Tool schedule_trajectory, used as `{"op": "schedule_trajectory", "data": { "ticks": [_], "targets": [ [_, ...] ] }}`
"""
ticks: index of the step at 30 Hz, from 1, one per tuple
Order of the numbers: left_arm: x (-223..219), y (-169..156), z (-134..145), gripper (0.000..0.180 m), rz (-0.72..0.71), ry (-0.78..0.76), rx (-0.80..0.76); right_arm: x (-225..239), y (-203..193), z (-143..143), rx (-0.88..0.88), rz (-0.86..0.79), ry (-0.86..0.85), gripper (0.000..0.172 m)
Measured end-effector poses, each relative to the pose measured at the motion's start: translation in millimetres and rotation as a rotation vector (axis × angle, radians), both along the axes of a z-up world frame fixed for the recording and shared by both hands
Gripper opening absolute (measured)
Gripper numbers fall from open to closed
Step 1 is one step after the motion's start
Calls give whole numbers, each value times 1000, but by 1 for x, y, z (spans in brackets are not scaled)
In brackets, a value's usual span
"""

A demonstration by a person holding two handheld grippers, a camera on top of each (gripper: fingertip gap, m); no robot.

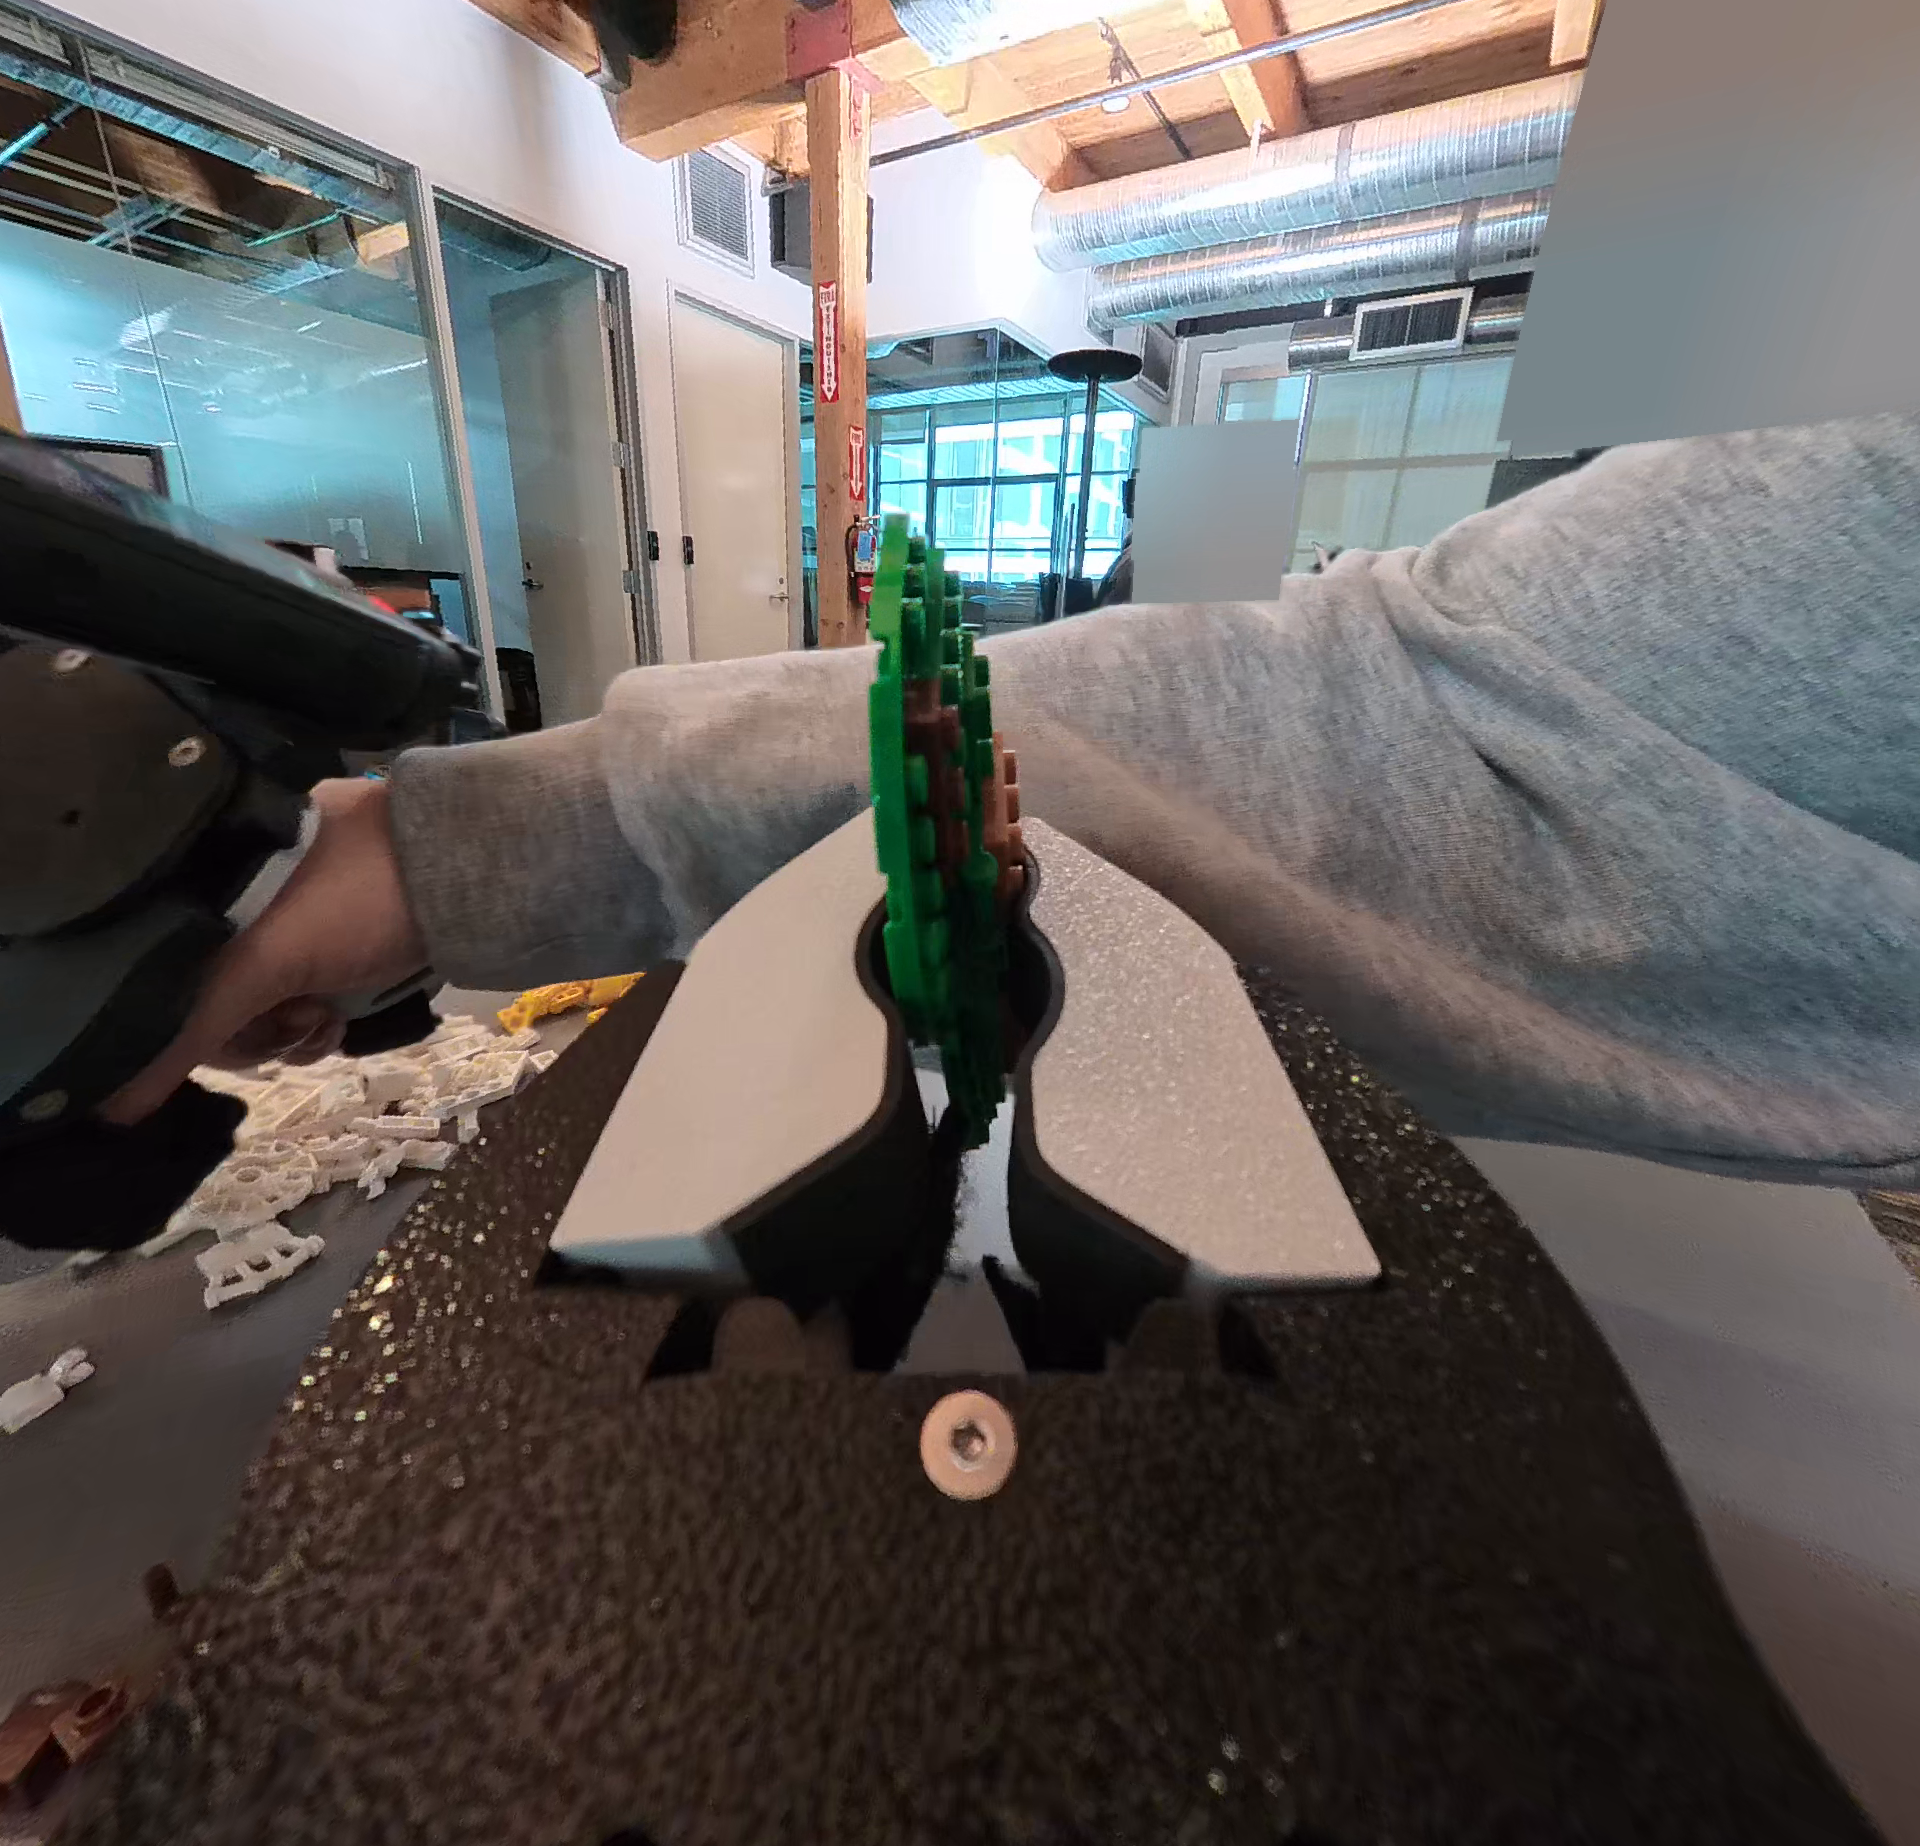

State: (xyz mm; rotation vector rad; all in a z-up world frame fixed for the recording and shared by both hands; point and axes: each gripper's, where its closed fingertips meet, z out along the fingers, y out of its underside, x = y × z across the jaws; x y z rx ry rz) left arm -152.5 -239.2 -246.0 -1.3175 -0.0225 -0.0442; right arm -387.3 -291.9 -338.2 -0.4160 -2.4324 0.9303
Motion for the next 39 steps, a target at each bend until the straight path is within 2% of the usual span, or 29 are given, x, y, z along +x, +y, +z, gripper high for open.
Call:
{"op": "schedule_trajectory", "data": {
  "ticks": [4, 7, 9, 11, 16, 20, 24, 28, 32, 35, 39],
  "targets": [
    [-4, -3, 3, 14, 10, -8, 23, 4, 24, 18, -45, -93, 59, 19],
    [-20, -10, 11, 14, -6, -120, 86, 19, 58, 50, -156, -247, 139, 19],
    [-35, -14, 15, 14, -15, -197, 115, 47, 80, 73, -277, -324, 187, 19],
    [-43, -17, 17, 16, -27, -206, 128, 85, 95, 89, -408, -367, 214, 19],
    [-47, -21, 22, 14, -82, -239, 148, 181, 79, 106, -686, -315, 233, 23],
    [-43, -16, 17, 14, -133, -253, 121, 207, 53, 102, -606, -304, 353, 25],
    [-37, -15, 17, 14, -233, -318, 128, 212, 41, 98, -565, -282, 363, 29],
    [-28, -16, 19, 14, -401, -412, 151, 215, 40, 87, -497, -279, 379, 25],
    [-21, -19, 21, 14, -566, -524, 175, 225, 31, 90, -580, -208, 313, 20],
    [-18, -18, 21, 13, -581, -515, 165, 229, 32, 90, -621, -180, 269, 18],
    [-20, -18, 19, 14, -519, -442, 157, 224, 35, 87, -517, -209, 350, 17]
  ]
}}
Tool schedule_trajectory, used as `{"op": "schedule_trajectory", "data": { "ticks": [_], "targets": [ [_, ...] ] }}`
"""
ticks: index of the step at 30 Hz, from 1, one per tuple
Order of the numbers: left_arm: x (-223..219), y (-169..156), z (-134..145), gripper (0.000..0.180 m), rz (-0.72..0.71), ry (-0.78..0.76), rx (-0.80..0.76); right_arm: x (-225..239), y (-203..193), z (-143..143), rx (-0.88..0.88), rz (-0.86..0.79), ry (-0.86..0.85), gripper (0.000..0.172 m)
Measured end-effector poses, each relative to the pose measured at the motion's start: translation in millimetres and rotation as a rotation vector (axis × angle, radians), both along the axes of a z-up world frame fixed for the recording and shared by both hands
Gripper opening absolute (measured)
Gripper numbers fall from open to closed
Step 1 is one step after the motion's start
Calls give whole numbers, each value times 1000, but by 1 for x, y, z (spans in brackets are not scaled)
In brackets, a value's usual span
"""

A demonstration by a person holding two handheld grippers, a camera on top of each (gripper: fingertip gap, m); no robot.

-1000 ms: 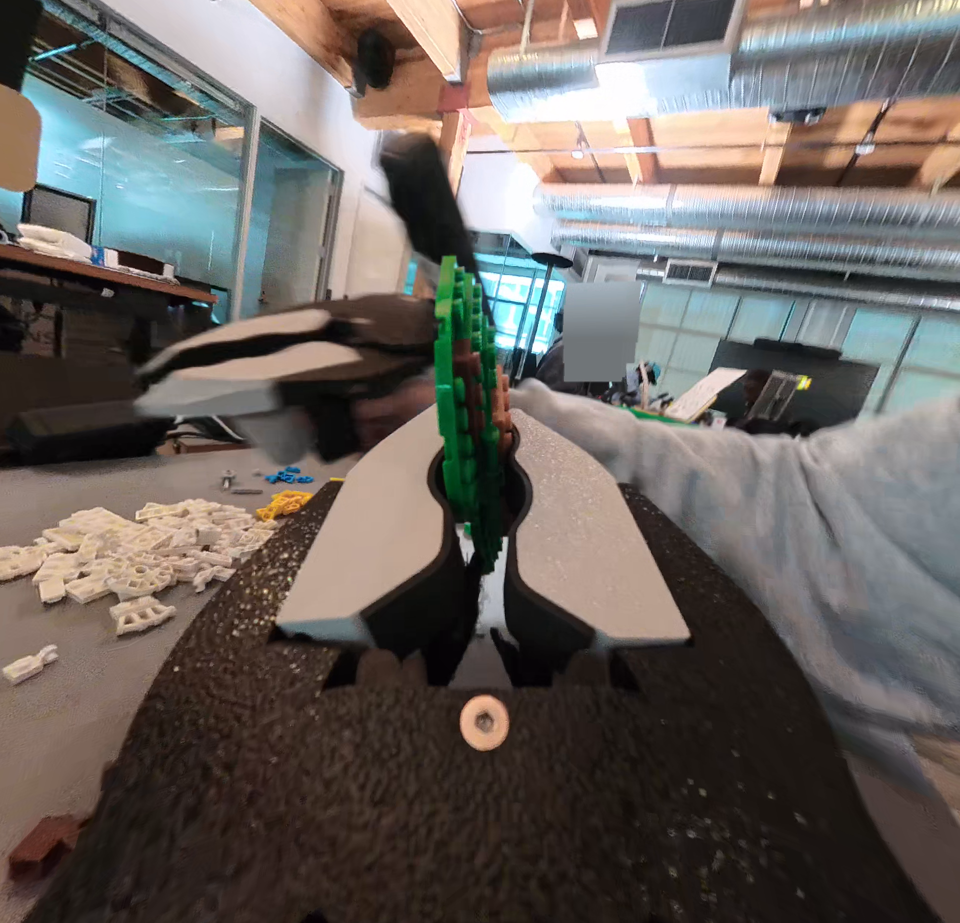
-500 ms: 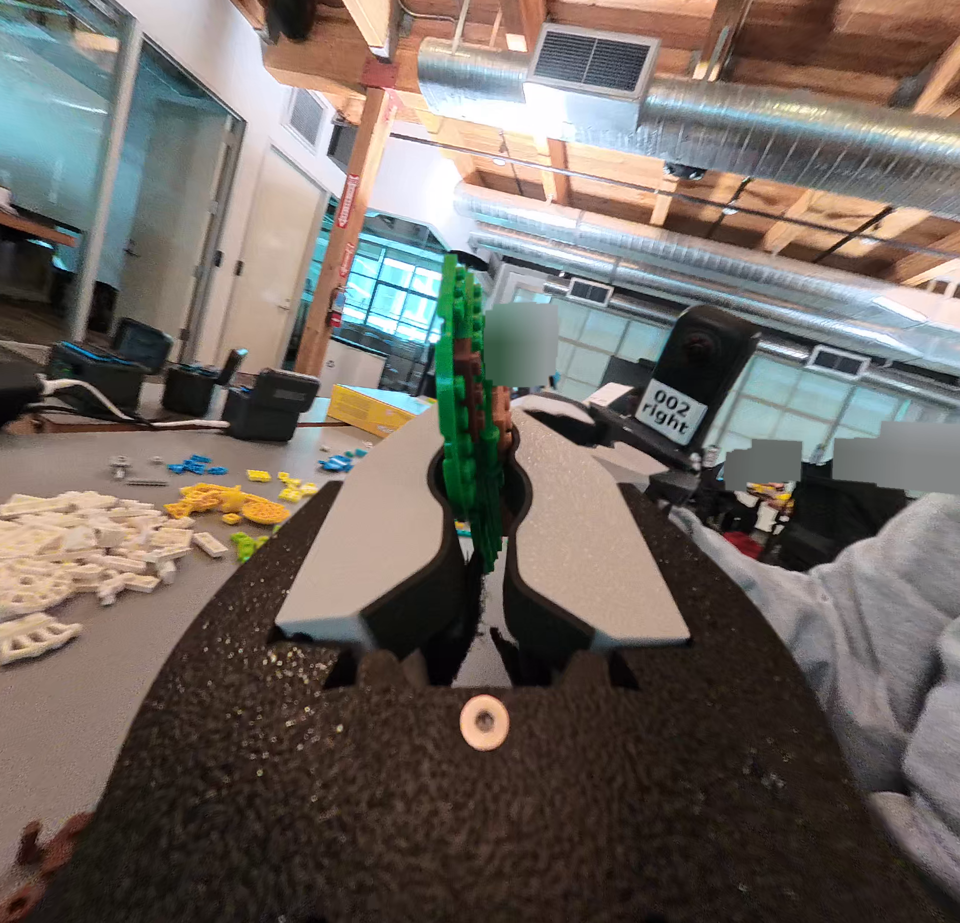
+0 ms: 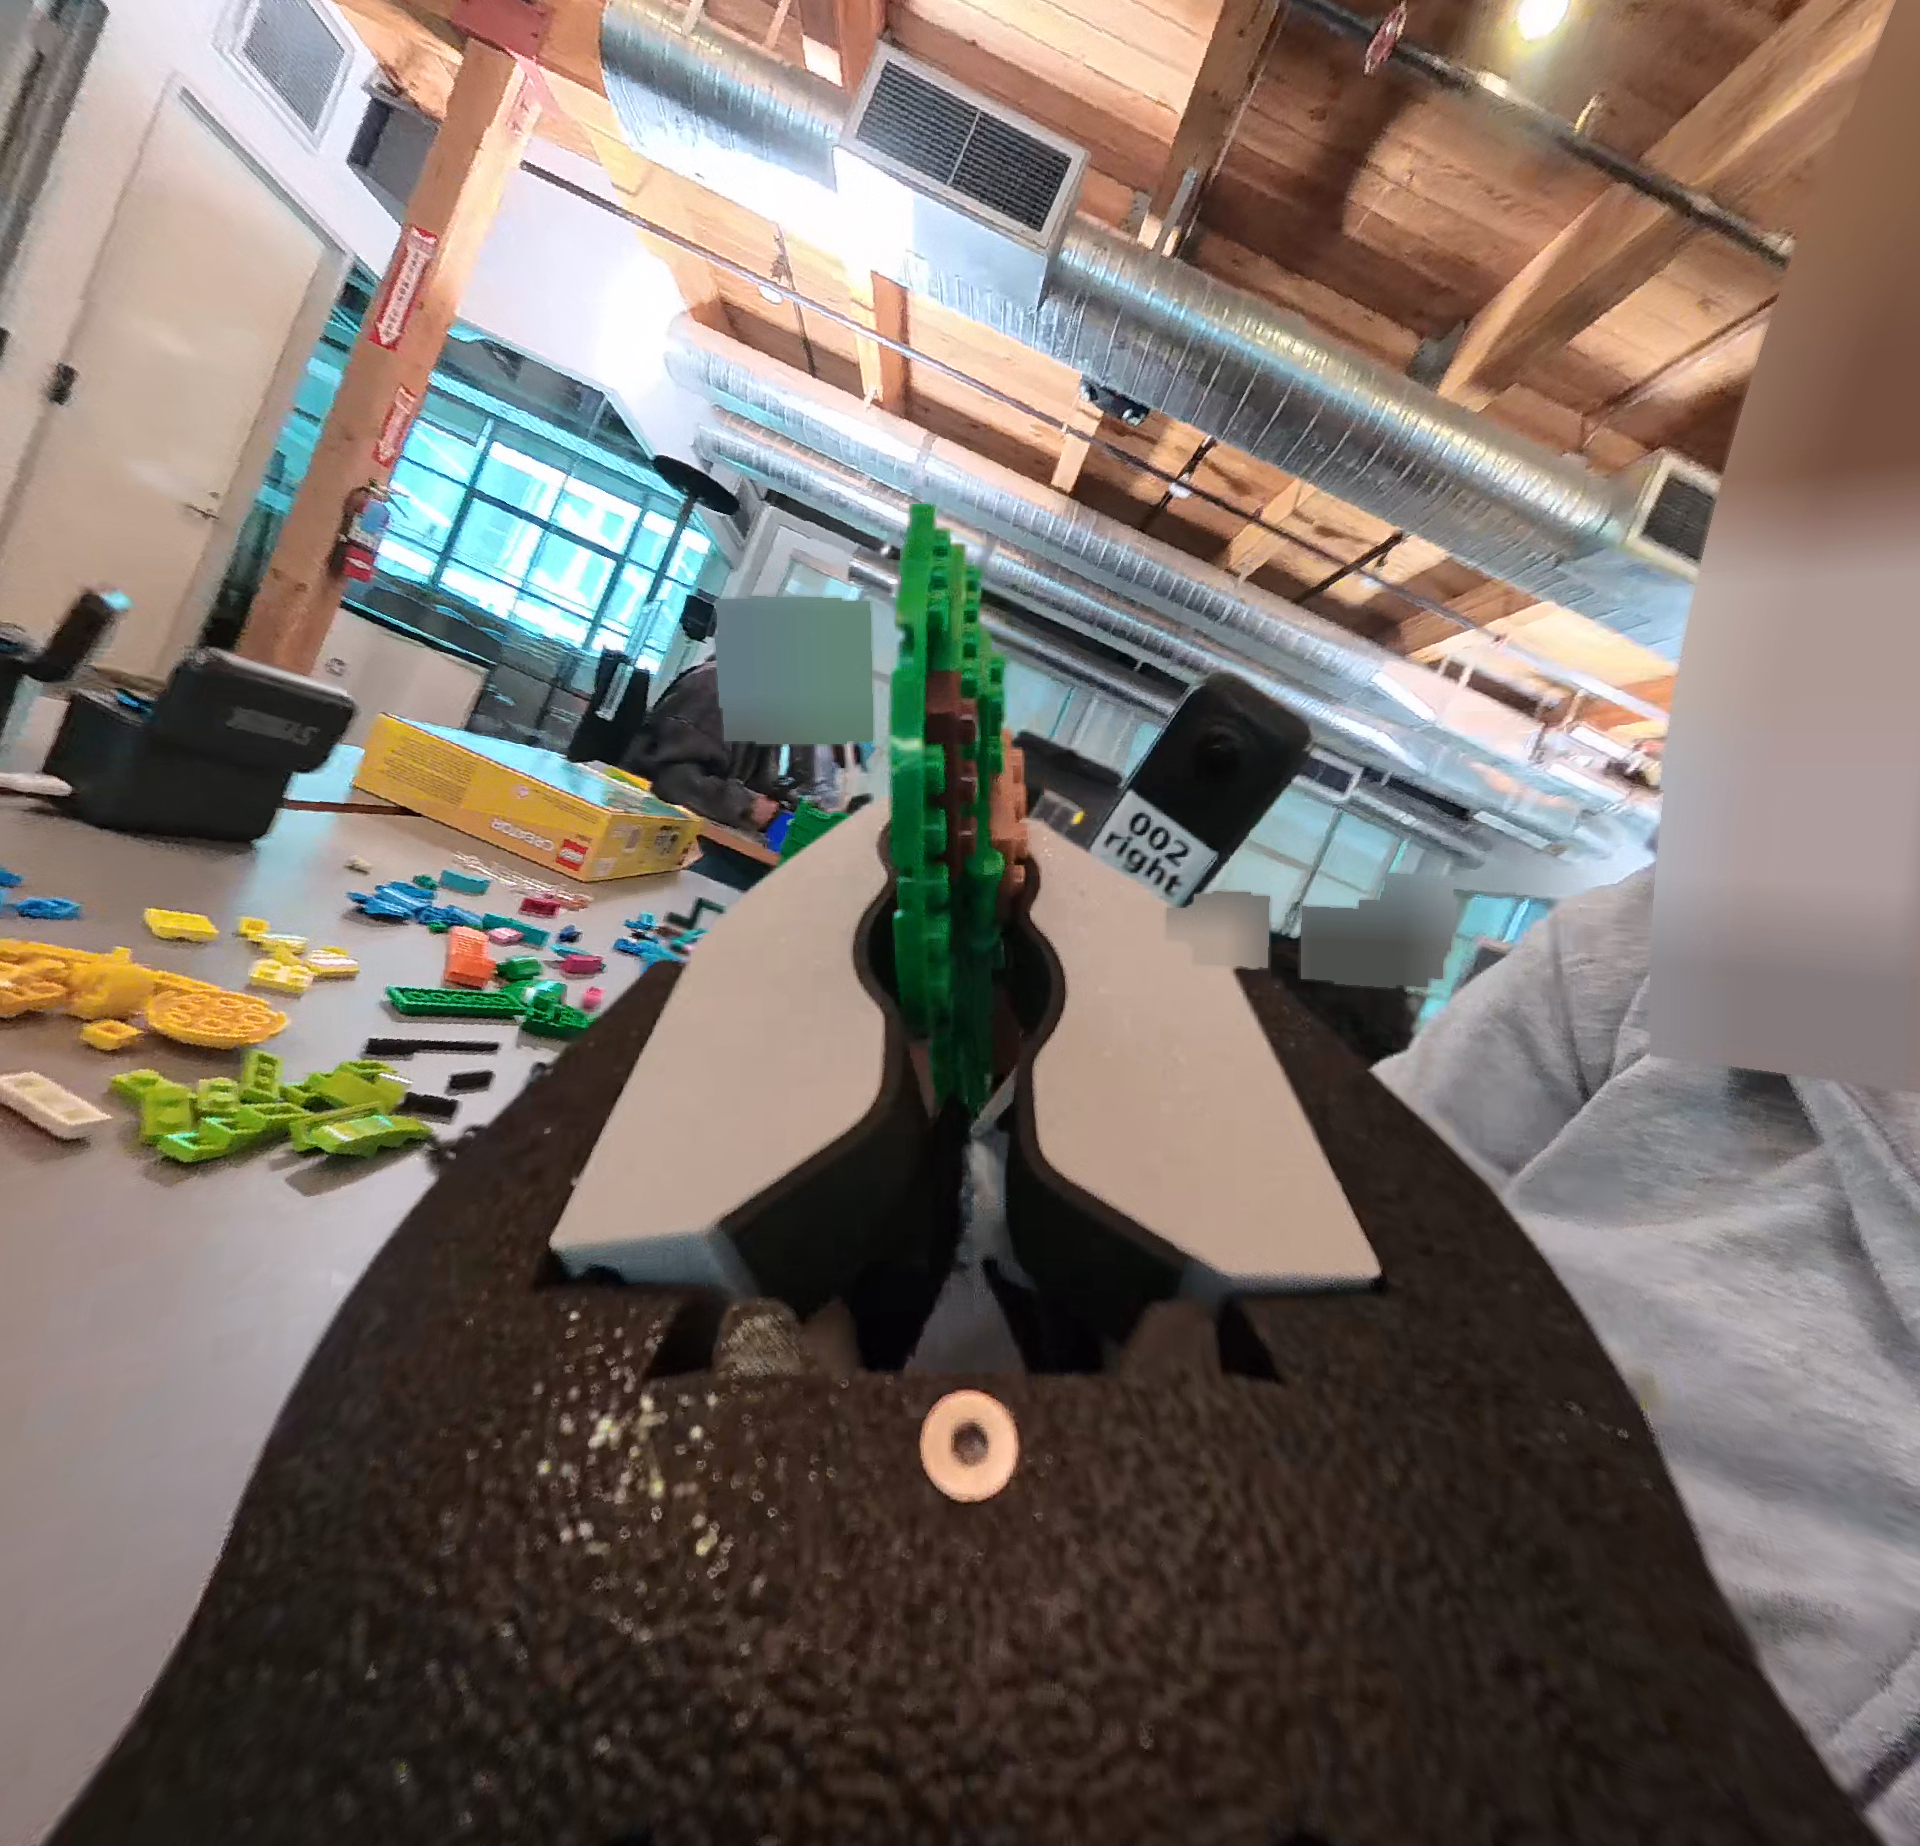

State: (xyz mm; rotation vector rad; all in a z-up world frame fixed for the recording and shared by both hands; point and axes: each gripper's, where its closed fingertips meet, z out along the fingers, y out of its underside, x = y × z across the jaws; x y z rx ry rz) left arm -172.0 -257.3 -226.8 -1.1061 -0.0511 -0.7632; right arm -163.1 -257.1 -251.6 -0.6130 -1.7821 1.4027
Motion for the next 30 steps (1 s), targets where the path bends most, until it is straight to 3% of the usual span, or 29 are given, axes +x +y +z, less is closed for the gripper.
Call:
{"op": "schedule_trajectory", "data": {
  "ticks": [6, 19, 24, 27, 30],
  "targets": [
    [0, 3, -3, 13, 119, 129, -42, -3, 5, 0, 94, -78, 74, 19],
    [-9, 14, -19, 13, 180, 107, -169, -10, 13, -10, 346, -203, 186, 16],
    [-3, 19, -26, 13, 116, 93, -219, -3, 16, -18, 319, -125, 83, 13],
    [3, 22, -32, 13, 1, 41, -270, 5, 19, -23, 283, -53, 15, 10],
    [0, 23, -34, 13, 17, 24, -281, 2, 21, -25, 328, -89, 45, 9]
  ]
}}
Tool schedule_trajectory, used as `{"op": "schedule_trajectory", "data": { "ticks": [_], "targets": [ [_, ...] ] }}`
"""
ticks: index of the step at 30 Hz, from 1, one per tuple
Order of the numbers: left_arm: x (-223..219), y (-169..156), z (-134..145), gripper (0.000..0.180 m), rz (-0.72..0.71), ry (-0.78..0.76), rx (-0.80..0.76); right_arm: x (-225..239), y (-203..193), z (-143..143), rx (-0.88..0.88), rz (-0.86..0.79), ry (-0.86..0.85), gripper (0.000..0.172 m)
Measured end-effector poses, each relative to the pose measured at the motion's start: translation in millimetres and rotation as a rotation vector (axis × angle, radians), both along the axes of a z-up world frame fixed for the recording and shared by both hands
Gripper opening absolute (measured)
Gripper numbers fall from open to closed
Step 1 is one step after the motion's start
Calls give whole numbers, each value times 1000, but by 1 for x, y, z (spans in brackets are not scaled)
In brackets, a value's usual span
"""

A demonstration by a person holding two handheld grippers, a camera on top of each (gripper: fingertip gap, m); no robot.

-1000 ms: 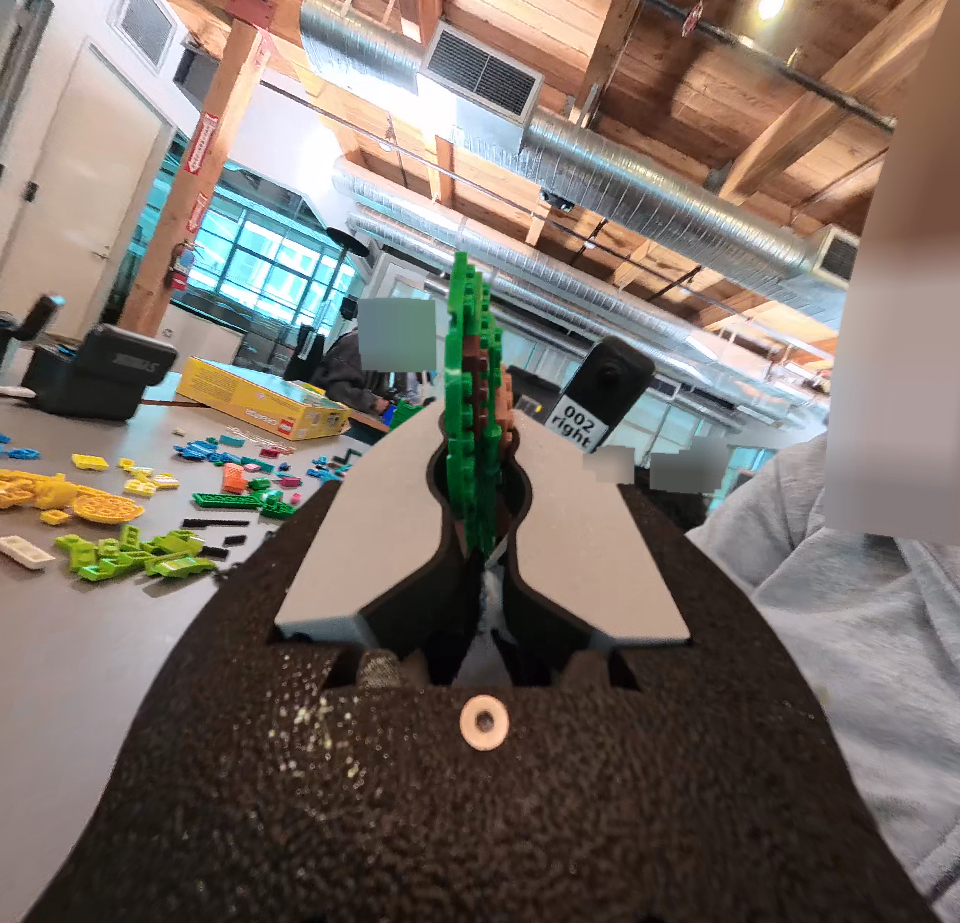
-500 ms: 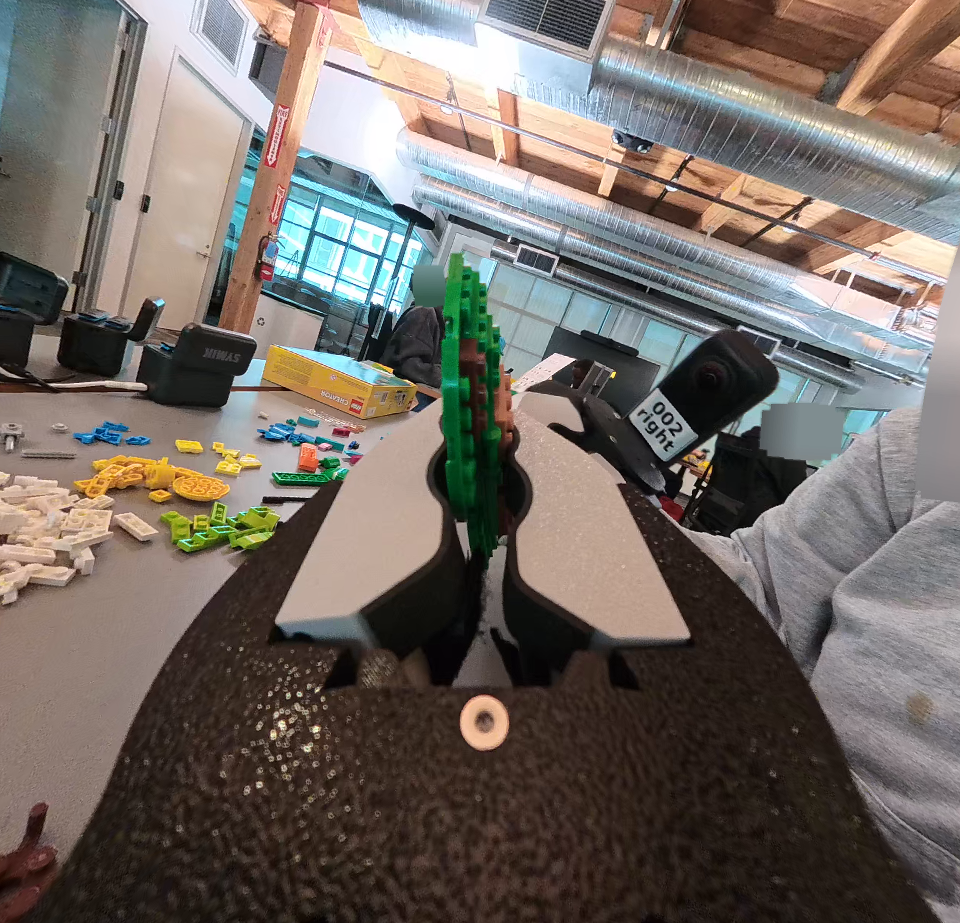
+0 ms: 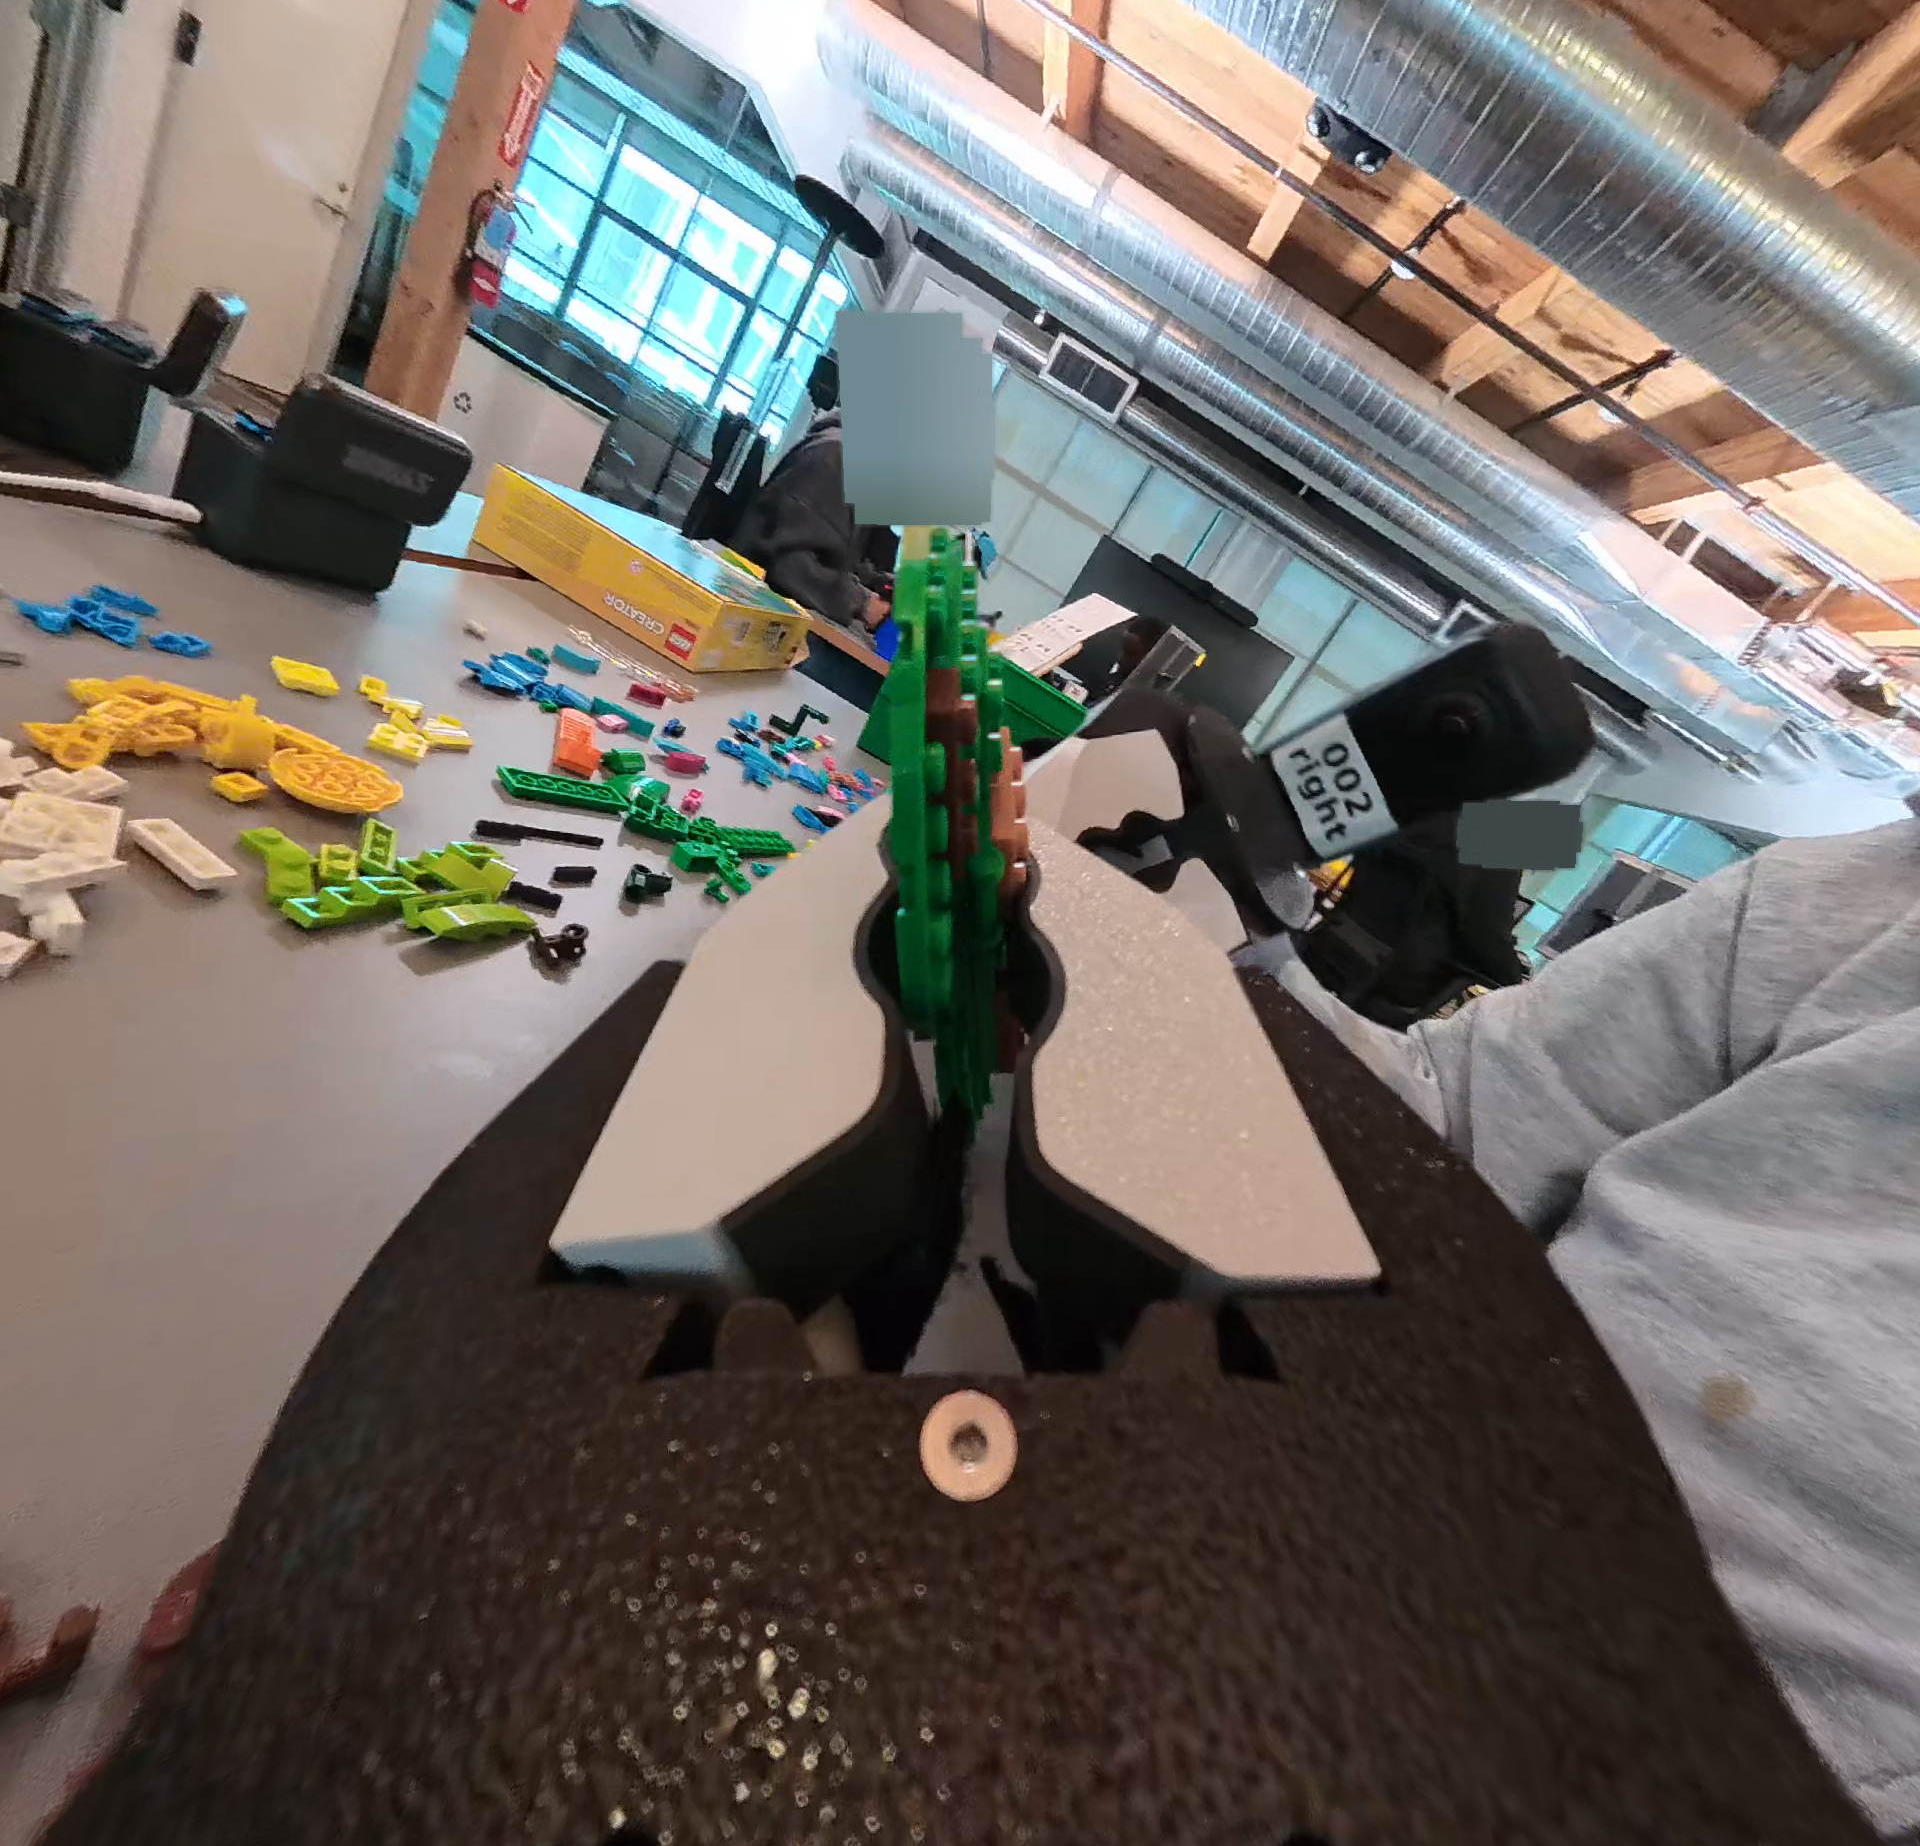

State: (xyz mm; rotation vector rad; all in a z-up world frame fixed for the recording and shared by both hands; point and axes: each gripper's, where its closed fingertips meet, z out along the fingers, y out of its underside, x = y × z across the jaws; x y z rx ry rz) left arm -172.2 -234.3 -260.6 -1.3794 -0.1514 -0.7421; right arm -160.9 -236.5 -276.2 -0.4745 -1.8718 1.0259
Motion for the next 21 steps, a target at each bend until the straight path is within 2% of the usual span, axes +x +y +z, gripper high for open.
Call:
{"op": "schedule_trajectory", "data": {
  "ticks": [2, 7, 11, 13, 17, 19, 21],
  "targets": [
    [-3, -1, 1, 13, 22, -4, 6, -2, 0, 1, -20, -24, -7, 8],
    [-6, -4, 5, 14, 13, -39, 34, -5, -2, 7, -355, 33, -126, 8],
    [-6, -5, 7, 13, 9, -41, 49, -4, -3, 10, -539, 93, -198, 9],
    [-5, -7, 10, 13, 0, -38, 70, -3, -5, 13, -602, 120, -217, 9],
    [-3, -11, 16, 13, -10, -28, 124, 0, -6, 19, -623, 141, -206, 5],
    [-1, -13, 19, 13, -21, -19, 147, 0, -7, 15, -636, 141, -259, 26],
    [2, -11, 17, 13, -16, 18, 134, 2, -16, 6, -629, 166, -339, 35]
  ]
}}
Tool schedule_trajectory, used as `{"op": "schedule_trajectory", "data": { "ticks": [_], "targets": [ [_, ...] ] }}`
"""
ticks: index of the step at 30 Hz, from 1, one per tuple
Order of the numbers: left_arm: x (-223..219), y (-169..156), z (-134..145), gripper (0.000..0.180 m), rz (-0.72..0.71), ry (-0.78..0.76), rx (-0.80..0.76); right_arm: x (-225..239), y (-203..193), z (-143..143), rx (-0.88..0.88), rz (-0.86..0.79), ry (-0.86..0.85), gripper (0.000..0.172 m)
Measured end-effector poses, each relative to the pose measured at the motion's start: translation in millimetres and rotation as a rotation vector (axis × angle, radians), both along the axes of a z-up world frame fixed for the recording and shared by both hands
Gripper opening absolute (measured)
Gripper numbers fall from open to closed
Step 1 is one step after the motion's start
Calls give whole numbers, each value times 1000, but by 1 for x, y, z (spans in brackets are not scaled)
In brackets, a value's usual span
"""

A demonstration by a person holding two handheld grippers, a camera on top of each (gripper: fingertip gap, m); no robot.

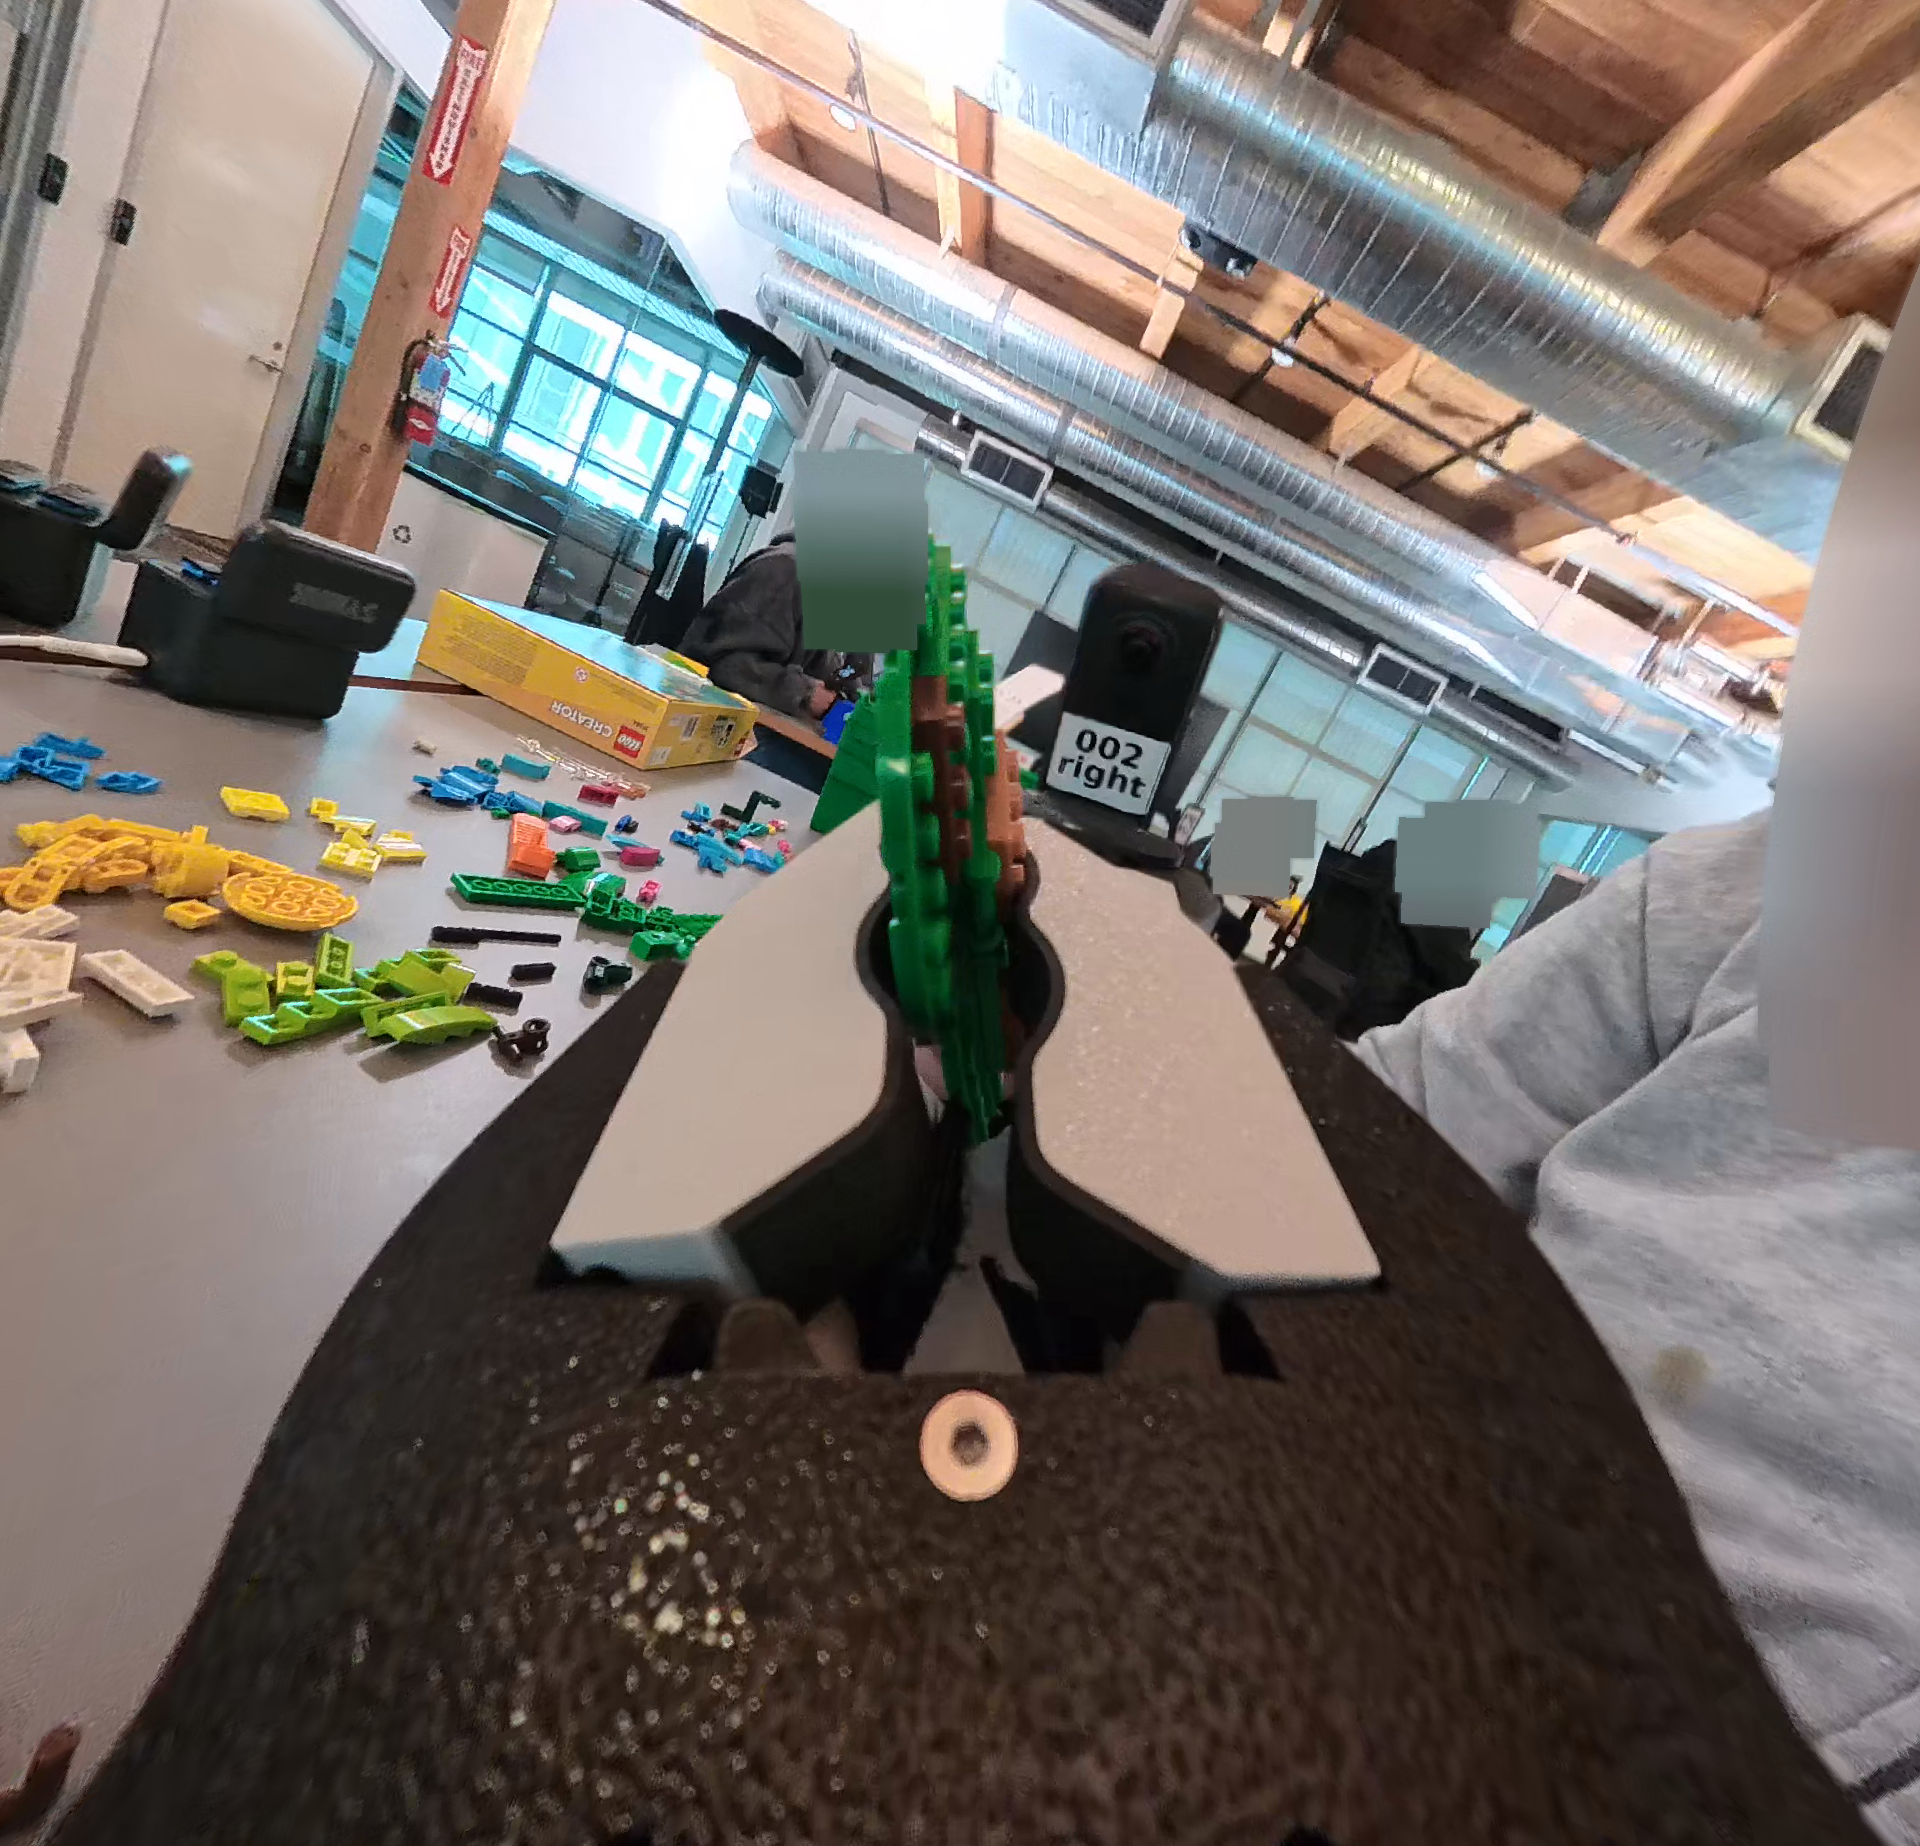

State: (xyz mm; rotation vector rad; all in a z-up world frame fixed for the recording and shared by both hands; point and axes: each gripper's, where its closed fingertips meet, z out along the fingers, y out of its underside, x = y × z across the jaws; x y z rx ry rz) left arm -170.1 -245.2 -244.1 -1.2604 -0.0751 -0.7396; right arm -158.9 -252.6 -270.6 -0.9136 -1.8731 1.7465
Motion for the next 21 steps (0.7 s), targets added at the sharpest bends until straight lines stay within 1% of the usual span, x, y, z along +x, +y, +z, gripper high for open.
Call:
{"op": "schedule_trajectory", "data": {
  "ticks": [1, 2, 3, 5, 7, 9, 11, 13, 15, 17, 19, 21],
  "targets": [
    [4, 1, -1, 13, -5, 28, -3, 1, -5, -4, 15, 16, -13, 32],
    [9, 1, -1, 13, -10, 60, -6, 0, -8, -8, 47, 14, -11, 22],
    [12, 1, -2, 13, -12, 82, -7, 0, -8, -11, 86, 3, 7, 18],
    [13, 1, -2, 16, -16, 101, -9, 0, -7, -10, 117, 2, 18, 15],
    [9, 5, -8, 34, 25, 160, -67, -1, 2, -12, 198, -37, 53, 9],
    [3, 8, -17, 57, 95, 292, -134, -2, 16, -16, 357, -92, 106, 9],
    [-7, 10, -26, 73, 203, 478, -200, -3, 31, -20, 559, -161, 165, 9],
    [-20, 9, -32, 75, 352, 733, -243, -6, 47, -22, 787, -245, 246, 9],
    [-29, 7, -33, 71, 500, 1003, -253, -8, 55, -21, 1012, -313, 350, 9],
    [-29, 6, -35, 64, 595, 1232, -240, -10, 56, -22, 1189, -341, 436, 9],
    [-25, 9, -42, 57, 637, 1397, -242, -11, 52, -23, 1281, -345, 501, 9],
    [-24, 11, -49, 46, 684, 1549, -258, -12, 48, -24, 1315, -342, 533, 9]
  ]
}}
